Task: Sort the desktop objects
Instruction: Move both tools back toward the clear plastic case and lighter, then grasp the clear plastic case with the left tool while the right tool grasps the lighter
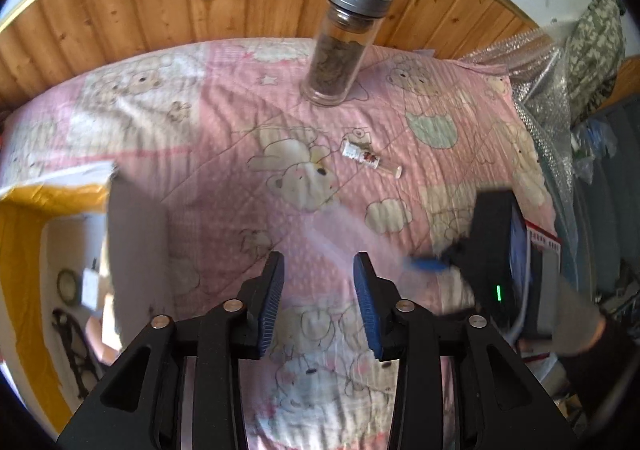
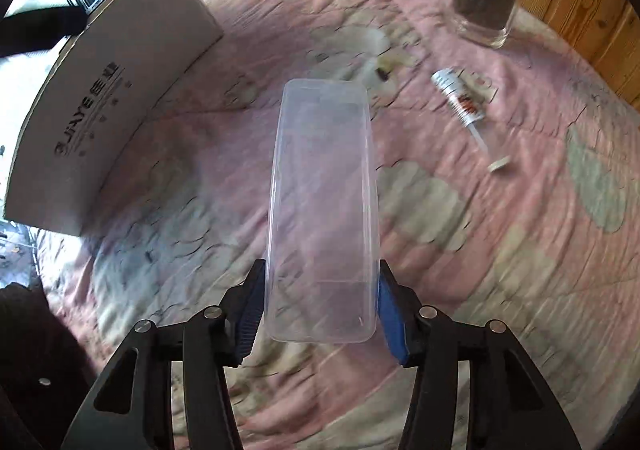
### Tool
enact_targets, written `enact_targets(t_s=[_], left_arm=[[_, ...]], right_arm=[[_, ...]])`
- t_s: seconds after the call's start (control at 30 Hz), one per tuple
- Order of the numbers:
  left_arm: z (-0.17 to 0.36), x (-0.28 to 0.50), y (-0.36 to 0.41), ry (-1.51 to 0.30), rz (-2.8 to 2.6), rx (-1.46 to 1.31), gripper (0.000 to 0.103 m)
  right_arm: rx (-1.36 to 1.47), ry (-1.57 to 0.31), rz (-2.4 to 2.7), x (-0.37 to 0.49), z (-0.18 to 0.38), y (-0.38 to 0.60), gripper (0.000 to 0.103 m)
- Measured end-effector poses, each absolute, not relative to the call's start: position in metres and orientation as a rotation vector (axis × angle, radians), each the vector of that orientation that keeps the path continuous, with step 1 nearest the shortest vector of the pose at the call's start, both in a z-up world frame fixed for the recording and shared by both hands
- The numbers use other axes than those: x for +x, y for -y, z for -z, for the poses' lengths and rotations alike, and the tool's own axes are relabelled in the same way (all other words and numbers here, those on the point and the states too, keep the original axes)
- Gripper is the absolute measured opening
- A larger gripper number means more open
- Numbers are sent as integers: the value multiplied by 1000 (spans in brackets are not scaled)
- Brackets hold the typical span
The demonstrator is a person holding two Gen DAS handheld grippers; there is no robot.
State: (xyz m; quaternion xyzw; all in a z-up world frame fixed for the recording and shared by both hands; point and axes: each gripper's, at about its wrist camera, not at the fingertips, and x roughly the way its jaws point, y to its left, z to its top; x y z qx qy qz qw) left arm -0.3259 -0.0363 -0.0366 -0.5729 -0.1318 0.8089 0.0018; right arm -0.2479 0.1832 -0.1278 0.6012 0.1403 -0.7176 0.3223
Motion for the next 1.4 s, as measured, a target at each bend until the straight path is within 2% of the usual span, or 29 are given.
enact_targets(t_s=[0.1, 0.13, 0.27, 0.33, 0.4, 0.53, 0.6, 0.63, 0.67, 0.7, 0.73, 0.77, 0.83, 0.9, 1.0, 1.1, 1.13, 1.2, 1.4], left_arm=[[56, -351, 34, 463, -2474, -1875, 40], [62, -356, 34, 488, -2461, -1906, 40], [77, -356, 31, 580, -2459, -1983, 40], [88, -352, 27, 657, -2418, -2024, 40], [103, -348, 19, 738, -2356, -2088, 40], [126, -346, -3, 872, -2277, -2168, 41], [134, -349, -15, 885, -2258, -2173, 43], [137, -350, -19, 867, -2275, -2193, 50], [137, -351, -23, 849, -2316, -2201, 55], [138, -353, -25, 844, -2344, -2191, 56], [139, -355, -27, 838, -2355, -2191, 57], [143, -357, -29, 836, -2358, -2202, 57], [151, -359, -27, 921, -2329, -2191, 66], [157, -361, -27, 954, -2313, -2186, 71], [166, -364, -27, 1029, -2266, -2181, 71], [164, -366, -28, 997, -2280, -2179, 66], [163, -366, -29, 967, -2301, -2162, 45], [160, -364, -32, 930, -2305, -2136, 36], [149, -345, -35, 843, -2328, -2102, 32]], right_arm=[[1569, -286, 1912, -235, 126, -187, 57], [1557, -220, 1933, -237, 122, -192, 62], [1498, 61, 2015, -259, 99, -228, 64], [1442, 127, 2124, -275, 88, -248, 64], [1412, 60, 2206, -289, 87, -252, 64], [1369, -247, 2275, -325, 111, -229, 63], [1378, -398, 2262, -338, 129, -215, 57], [1402, -460, 2236, -343, 142, -209, 43], [1387, -457, 2240, -346, 146, -208, 36], [1381, -404, 2234, -348, 147, -211, 30], [1396, -356, 2244, -350, 147, -216, 20], [1417, -328, 2260, -350, 147, -221, 20], [1436, -230, 2288, -344, 145, -237, 20], [1464, -108, 2299, -334, 145, -256, 20], [1494, 72, 2312, -312, 139, -280, 20], [1505, 188, 2311, -290, 130, -294, 20], [1510, 229, 2308, -286, 130, -299, 20], [1523, 290, 2303, -278, 127, -304, 20], [1546, 429, 2309, -272, 125, -297, 20]])
